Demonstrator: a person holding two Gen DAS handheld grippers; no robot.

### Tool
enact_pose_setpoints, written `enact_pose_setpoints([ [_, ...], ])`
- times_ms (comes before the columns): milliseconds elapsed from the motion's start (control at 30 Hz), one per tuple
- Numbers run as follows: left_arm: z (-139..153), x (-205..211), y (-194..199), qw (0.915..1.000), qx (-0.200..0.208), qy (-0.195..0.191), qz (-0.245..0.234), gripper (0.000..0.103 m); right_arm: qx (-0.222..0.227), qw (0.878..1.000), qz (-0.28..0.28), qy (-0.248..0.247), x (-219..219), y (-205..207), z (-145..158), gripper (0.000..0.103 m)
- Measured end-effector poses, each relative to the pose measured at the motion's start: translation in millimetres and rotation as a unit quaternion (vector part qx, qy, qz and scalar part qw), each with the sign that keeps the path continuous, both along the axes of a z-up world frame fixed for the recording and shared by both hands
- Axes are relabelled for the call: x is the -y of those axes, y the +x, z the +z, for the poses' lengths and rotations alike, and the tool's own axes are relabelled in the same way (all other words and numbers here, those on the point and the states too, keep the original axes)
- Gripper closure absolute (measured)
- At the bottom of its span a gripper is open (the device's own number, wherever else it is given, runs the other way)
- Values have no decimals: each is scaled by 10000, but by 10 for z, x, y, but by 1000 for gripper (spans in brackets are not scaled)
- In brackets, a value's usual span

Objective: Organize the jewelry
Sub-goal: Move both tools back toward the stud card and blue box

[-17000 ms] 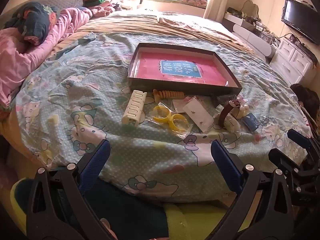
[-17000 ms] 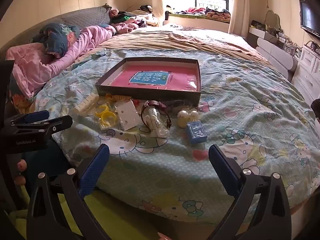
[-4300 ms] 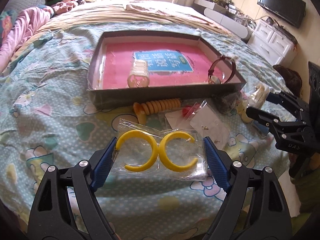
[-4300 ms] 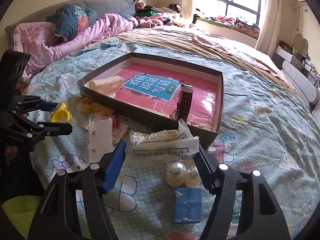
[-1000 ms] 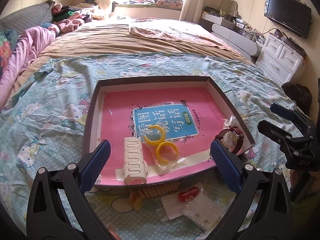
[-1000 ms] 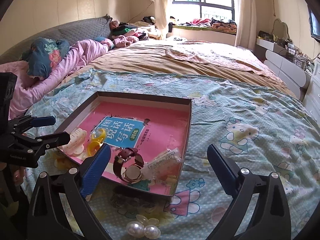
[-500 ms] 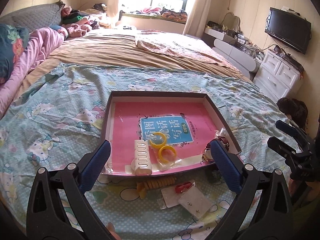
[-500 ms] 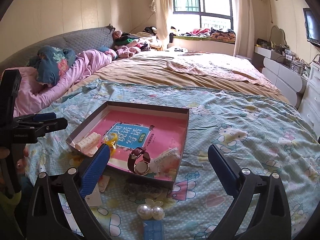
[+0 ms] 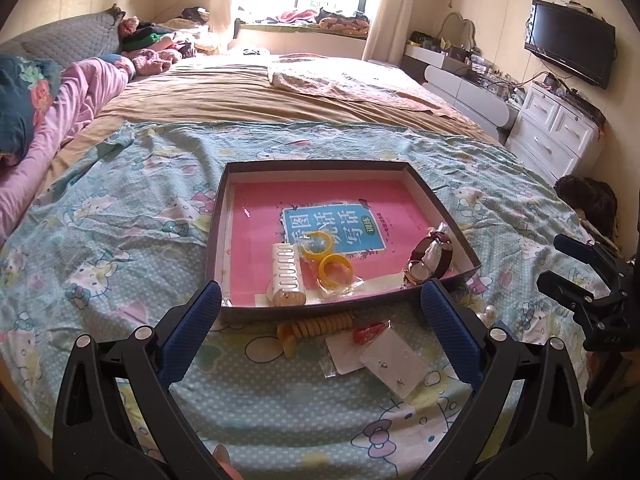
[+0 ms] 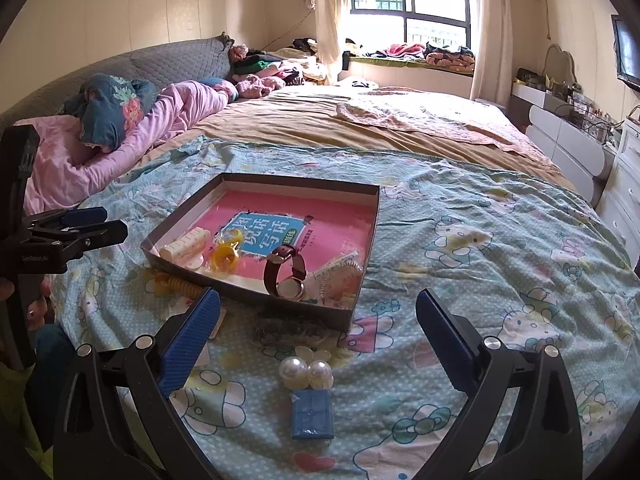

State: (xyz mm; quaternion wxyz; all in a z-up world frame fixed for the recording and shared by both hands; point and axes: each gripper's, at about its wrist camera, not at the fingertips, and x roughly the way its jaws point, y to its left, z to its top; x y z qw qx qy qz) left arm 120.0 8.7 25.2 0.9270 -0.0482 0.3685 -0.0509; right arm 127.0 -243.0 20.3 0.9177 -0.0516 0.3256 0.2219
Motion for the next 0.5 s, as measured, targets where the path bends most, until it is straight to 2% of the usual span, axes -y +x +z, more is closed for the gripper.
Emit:
enact_pose_setpoints([
  [500, -333, 233, -156, 9984, -383, 135, -385, 10, -500, 9986, 64, -129, -15, -126, -335, 5],
])
